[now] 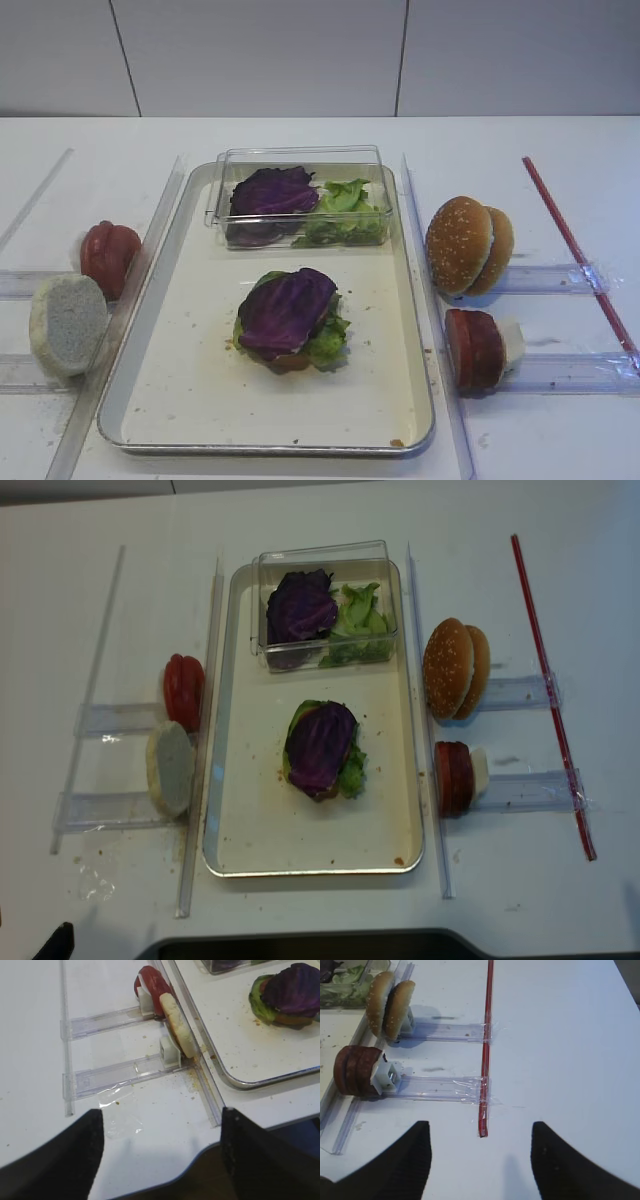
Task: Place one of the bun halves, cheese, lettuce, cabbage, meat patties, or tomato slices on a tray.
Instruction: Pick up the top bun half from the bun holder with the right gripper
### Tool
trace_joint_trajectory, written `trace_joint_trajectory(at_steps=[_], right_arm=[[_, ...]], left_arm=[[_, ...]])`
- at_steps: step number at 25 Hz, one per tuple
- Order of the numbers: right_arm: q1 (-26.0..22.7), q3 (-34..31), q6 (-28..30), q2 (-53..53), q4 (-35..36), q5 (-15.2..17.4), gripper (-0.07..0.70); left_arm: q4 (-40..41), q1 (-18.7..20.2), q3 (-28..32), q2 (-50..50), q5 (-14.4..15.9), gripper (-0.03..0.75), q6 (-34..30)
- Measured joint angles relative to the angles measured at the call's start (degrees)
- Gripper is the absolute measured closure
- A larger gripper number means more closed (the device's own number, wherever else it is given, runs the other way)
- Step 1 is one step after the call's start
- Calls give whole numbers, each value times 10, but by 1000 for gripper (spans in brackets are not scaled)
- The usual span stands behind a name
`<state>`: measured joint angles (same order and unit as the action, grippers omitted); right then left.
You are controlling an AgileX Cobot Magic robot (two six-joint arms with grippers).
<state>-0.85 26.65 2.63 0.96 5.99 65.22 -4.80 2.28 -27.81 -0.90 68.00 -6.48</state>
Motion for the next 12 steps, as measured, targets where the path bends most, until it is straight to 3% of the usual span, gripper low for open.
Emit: trace_joint_trajectory(at_steps=[12], right_arm=[[0, 0, 0, 0, 1, 0, 178]], left_arm=[[0, 0, 0, 0, 0, 262, 0]])
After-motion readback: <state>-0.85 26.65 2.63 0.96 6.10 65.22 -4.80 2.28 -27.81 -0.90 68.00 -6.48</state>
